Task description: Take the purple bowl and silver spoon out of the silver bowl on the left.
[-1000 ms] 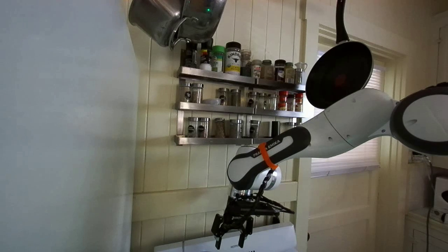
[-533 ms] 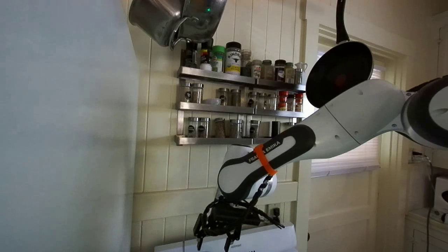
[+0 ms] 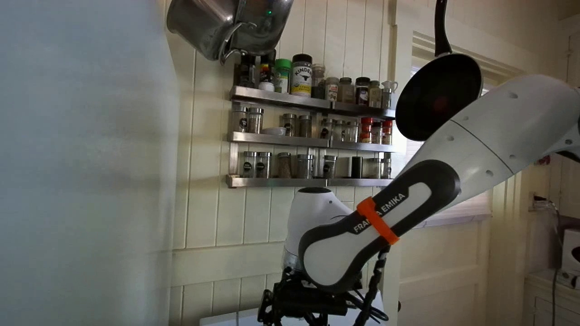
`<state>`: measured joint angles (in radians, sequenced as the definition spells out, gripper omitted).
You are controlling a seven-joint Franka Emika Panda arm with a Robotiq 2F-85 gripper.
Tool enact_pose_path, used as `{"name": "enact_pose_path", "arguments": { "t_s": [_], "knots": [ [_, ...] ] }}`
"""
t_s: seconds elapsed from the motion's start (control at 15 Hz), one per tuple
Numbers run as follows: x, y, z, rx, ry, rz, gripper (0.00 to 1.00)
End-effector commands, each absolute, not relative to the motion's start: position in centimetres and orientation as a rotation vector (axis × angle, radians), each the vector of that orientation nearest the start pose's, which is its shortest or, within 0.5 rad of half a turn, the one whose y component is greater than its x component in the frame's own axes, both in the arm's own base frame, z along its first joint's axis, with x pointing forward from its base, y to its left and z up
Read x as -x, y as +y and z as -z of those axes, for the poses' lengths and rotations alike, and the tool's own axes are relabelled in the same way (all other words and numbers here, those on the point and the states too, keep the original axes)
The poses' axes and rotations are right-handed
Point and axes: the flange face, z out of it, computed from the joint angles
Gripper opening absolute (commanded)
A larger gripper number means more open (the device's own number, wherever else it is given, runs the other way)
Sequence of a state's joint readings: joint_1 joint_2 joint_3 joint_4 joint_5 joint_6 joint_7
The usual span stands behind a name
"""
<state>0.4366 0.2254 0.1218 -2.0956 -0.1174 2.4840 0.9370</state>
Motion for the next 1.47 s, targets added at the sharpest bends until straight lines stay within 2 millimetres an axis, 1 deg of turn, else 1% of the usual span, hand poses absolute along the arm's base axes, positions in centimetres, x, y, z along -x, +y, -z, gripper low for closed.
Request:
{"name": "enact_pose_path", "arguments": {
  "t_s": [0.0,0.2,0.4,0.47,0.53,0.6,0.73,0.87,0.93,1.0,1.13,1.2,1.27,1.4],
  "knots": [
    [-48.8,31.0,-32.5,3.004,0.543,0.331,1.0],
    [-49.6,31.6,-31.8,2.957,0.557,0.403,0.96],
    [-50.0,31.8,-31.0,2.935,0.573,0.417,0.95],
    [-50.0,31.8,-30.7,2.921,0.586,0.42,0.92],
    [-50.0,31.9,-30.4,2.912,0.595,0.419,0.87],
    [-50.2,32.1,-30.0,2.902,0.595,0.417,0.7],
    [-50.5,32.6,-29.4,2.899,0.577,0.417,0.62],
    [-50.7,33.0,-28.9,2.897,0.564,0.413,0.46],
    [-50.8,33.1,-28.8,2.898,0.562,0.411,0.36],
    [-50.8,33.2,-28.7,2.901,0.561,0.409,0.3],
    [-50.7,33.5,-29.1,2.908,0.56,0.416,0.14],
    [-50.4,33.5,-29.6,2.916,0.559,0.425,0.07],
    [-50.1,33.5,-30.3,2.923,0.557,0.443,0.01],
    [-49.6,33.5,-31.4,2.938,0.559,0.482,0.0]
  ]
}}
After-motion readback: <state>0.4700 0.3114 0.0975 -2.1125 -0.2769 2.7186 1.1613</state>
